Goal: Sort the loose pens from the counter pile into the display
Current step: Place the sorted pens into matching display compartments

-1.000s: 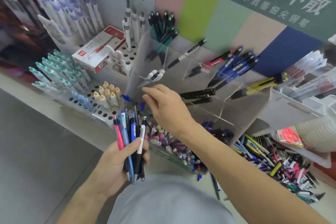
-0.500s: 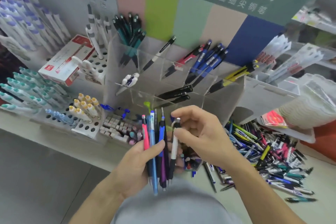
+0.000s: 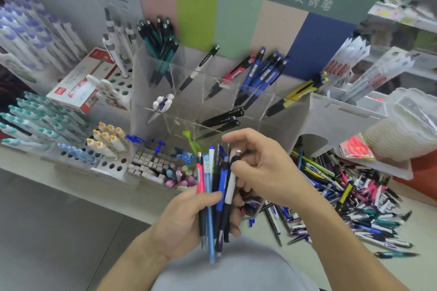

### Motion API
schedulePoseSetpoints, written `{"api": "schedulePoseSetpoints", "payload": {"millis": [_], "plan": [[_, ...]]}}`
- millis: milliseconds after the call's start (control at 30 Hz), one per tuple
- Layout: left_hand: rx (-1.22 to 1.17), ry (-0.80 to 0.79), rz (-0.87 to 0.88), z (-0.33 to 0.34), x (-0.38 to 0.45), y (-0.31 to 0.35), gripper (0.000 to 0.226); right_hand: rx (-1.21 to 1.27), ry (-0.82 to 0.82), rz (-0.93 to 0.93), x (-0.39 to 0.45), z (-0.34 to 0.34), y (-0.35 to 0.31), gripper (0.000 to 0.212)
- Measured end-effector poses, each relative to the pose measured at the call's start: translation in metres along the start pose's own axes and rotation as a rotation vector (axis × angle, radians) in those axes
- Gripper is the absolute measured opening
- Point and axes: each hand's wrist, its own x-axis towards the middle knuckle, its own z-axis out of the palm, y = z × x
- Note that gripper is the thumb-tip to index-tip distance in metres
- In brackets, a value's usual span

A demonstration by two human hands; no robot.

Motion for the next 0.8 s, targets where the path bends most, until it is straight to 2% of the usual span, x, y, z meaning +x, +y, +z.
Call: {"api": "schedulePoseSetpoints", "payload": {"millis": [167,233,333,433,567,733,800], "plan": [[0.046,0.035,-0.035,-0.002,0.000,-0.008,0.042,-0.081,-0.133,-0.081,-0.001,-0.001,-0.007,0.032],[0.208,0.049,-0.019,-0.008,-0.001,-0.006,0.051,-0.106,-0.123,-0.109,0.001,0.001,-0.006,0.035],[0.438,0.077,0.008,-0.013,0.000,-0.001,0.049,-0.094,-0.120,-0.140,0.005,0.005,-0.004,0.042],[0.391,0.156,0.049,-0.014,0.003,0.000,0.048,0.019,-0.027,-0.147,0.011,-0.001,-0.002,0.040],[0.219,0.049,0.069,-0.011,0.004,0.007,0.034,0.159,0.052,-0.150,0.017,-0.017,-0.003,0.026],[0.275,-0.042,0.042,-0.010,0.006,0.013,0.032,0.032,-0.125,-0.025,0.020,-0.017,-0.003,0.033],[0.314,-0.083,0.036,-0.009,0.005,0.014,0.033,0.108,-0.195,-0.046,0.020,-0.016,-0.004,0.027]]}}
